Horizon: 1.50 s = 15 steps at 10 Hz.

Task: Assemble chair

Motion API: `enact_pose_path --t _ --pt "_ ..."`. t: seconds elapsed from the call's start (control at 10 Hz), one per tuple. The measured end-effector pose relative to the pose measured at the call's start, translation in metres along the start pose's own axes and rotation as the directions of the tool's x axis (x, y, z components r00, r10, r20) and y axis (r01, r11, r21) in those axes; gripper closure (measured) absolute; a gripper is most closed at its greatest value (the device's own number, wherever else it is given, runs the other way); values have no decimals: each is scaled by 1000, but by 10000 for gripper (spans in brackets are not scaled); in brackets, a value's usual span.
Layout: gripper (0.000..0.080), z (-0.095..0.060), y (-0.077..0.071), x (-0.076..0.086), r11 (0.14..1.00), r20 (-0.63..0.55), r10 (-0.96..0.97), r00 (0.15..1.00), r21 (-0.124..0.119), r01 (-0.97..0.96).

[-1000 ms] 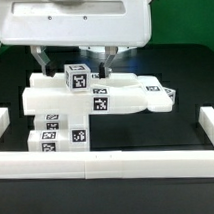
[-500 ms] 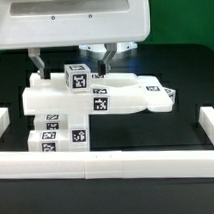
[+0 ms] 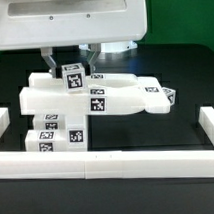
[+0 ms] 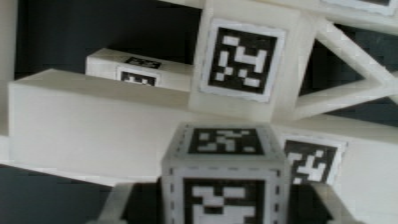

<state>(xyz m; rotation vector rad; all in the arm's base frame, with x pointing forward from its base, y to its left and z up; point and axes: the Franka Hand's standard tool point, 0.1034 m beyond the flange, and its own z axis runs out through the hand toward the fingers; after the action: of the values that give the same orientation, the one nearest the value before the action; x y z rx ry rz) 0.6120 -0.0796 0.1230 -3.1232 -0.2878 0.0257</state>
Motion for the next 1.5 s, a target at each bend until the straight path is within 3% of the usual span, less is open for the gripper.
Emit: enact_pose_path --t 0.2,0.4,0.9,1.4,1.5 --pt "517 0 0 0 998 0 59 998 1 -59" --pt "517 0 1 0 966 -3 257 966 5 -257" --pt "515 1 0 1 817 -18 576 817 8 -576" --pt "515 1 -1 1 544 -12 839 544 13 -839" --pt "515 1 -2 1 453 -4 892 453 28 -891"
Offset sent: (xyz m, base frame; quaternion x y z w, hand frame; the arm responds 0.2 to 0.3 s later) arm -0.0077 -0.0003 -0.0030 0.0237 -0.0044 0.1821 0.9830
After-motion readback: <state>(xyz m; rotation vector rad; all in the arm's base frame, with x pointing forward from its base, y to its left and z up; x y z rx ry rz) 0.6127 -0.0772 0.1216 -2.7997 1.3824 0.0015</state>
